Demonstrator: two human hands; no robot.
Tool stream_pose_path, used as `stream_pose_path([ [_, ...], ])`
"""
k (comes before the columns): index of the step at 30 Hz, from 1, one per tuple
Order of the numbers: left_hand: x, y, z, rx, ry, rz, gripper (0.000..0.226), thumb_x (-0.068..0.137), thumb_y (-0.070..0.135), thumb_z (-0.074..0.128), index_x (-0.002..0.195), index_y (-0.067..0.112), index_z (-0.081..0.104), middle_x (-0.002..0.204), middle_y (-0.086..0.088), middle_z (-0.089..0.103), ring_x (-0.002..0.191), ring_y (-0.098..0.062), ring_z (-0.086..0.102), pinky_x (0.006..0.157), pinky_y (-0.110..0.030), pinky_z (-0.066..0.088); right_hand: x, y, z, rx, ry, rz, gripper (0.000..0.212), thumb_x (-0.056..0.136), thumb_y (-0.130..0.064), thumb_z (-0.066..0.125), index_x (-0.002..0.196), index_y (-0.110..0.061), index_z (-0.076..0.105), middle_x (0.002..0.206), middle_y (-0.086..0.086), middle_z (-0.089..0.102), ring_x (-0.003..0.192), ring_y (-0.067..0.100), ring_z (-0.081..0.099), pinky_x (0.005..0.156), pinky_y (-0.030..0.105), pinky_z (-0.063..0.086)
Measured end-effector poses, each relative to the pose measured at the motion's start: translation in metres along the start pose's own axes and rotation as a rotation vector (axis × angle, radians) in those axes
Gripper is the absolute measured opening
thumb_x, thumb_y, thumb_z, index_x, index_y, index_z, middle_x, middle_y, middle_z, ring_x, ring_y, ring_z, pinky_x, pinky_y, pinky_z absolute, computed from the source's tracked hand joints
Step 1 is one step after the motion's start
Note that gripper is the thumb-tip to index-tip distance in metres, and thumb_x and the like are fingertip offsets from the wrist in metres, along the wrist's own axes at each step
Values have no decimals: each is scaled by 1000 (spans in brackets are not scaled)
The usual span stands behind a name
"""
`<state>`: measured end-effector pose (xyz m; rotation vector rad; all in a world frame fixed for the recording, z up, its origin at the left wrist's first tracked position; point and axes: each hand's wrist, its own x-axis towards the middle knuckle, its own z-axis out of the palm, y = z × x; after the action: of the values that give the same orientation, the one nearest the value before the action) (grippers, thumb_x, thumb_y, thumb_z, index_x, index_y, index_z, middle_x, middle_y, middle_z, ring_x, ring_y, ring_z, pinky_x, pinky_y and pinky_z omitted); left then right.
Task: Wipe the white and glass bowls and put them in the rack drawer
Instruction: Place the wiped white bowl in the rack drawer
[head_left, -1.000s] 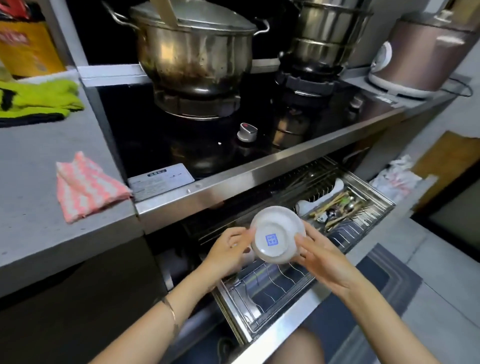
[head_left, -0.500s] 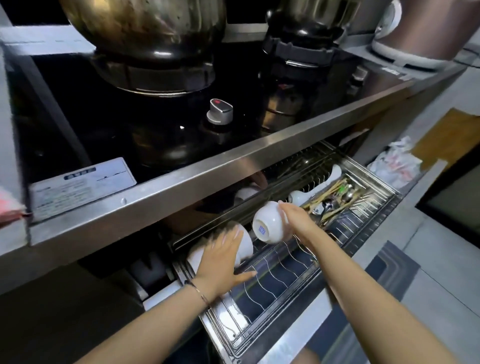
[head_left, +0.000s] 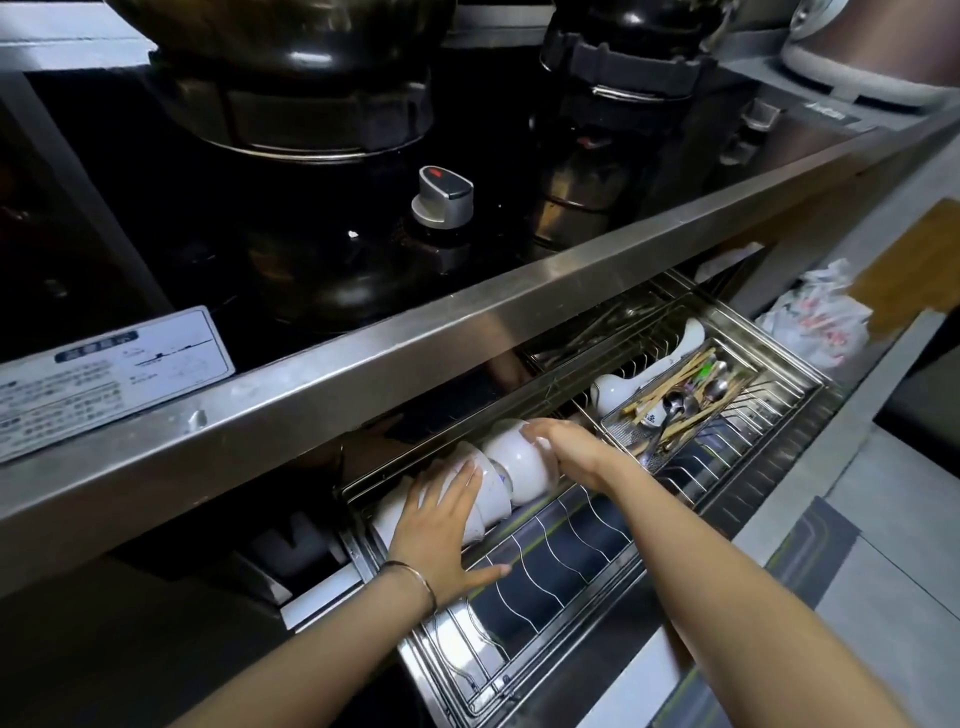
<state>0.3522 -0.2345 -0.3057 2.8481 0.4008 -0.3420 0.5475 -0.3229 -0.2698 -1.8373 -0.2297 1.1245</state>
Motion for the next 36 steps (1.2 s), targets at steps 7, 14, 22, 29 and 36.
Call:
stream_pose_path([
  [7, -13, -2, 1, 53, 25, -3, 108, 60, 89, 30, 126, 10, 62, 129, -2, 62, 108, -29, 64, 87, -52, 53, 4, 6, 7, 47, -1, 1, 34, 100, -8, 44, 131, 5, 48, 101, 7, 62, 87, 18, 59, 74, 28, 47],
  [14, -14, 8, -9, 44, -45, -19, 123, 54, 88, 10, 153, 15, 0, 161, 2, 1, 148, -30, 4, 116, -51, 2, 2, 5, 8, 84, -17, -33, 30, 102, -7, 38, 127, 6, 50, 101, 9, 63, 90, 20, 59, 85, 31, 46],
  [22, -11, 5, 0, 61, -3, -13, 126, 48, 87, 4, 152, 17, -11, 161, 4, -9, 148, -26, -8, 117, -48, -3, 6, 14, 14, 7, -97, 22, 24, 103, -10, 37, 121, -2, 51, 110, 12, 60, 94, 18, 56, 102, 36, 39],
  [29, -5, 8, -4, 35, -48, -43, 111, 73, 84, 35, 152, 21, -12, 160, 7, -13, 148, -24, -11, 115, -52, -6, 4, 16, 10, -127, -180, 44, 41, 94, 8, 38, 125, -14, 52, 90, 4, 65, 77, 15, 60, 61, 25, 48],
  [36, 2, 15, -10, -77, -86, -74, 104, 80, 75, 45, 152, 25, -11, 159, 11, -17, 147, -22, -13, 114, -55, -8, 6, 16, 4, -167, -177, 54, 45, 90, 8, 52, 131, -11, 52, 112, 11, 64, 92, 19, 62, 68, 23, 52],
])
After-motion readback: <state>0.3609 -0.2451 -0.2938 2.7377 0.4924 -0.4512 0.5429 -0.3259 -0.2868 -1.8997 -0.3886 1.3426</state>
